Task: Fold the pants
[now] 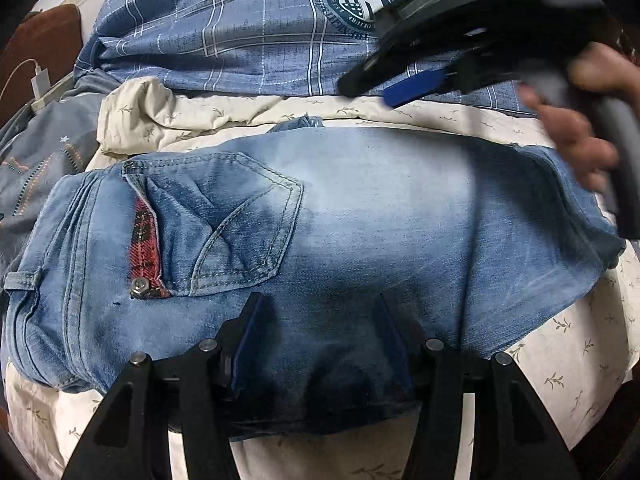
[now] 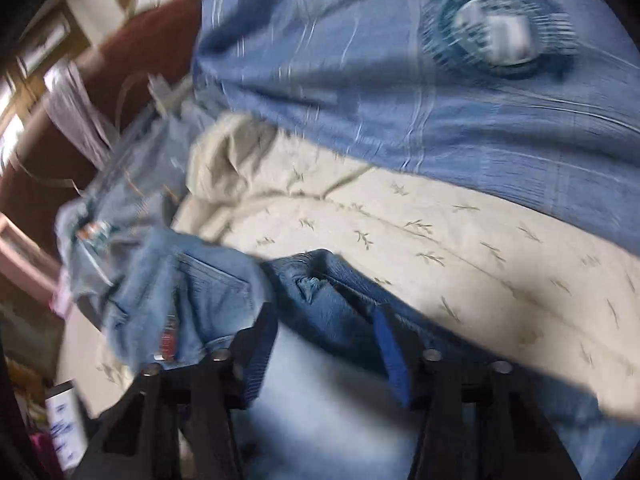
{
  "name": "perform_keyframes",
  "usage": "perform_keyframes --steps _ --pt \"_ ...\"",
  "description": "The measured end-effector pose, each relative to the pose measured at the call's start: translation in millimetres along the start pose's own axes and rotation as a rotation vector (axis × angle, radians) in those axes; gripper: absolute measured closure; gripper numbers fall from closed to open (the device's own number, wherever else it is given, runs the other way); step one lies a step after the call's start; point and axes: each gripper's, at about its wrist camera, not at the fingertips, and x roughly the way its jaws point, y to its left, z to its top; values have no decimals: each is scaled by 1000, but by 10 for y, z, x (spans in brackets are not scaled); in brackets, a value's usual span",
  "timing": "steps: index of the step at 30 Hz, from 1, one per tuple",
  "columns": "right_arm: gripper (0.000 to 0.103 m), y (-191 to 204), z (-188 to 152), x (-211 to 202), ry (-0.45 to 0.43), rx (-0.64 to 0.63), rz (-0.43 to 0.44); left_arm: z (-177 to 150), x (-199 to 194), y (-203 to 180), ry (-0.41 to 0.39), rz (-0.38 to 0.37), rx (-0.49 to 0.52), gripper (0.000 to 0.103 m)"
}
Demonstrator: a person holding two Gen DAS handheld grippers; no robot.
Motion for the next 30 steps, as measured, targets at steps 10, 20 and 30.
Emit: perform_keyframes --steps 10,20,30 --pt "57 74 -36 471 110 -109 -15 40 27 40 20 -18 -17 46" --pt "100 365 27 397 39 -178 -153 56 51 50 29 -14 -23 46" --pt "100 26 221 667 4 17 -191 33 63 23 24 24 2 46"
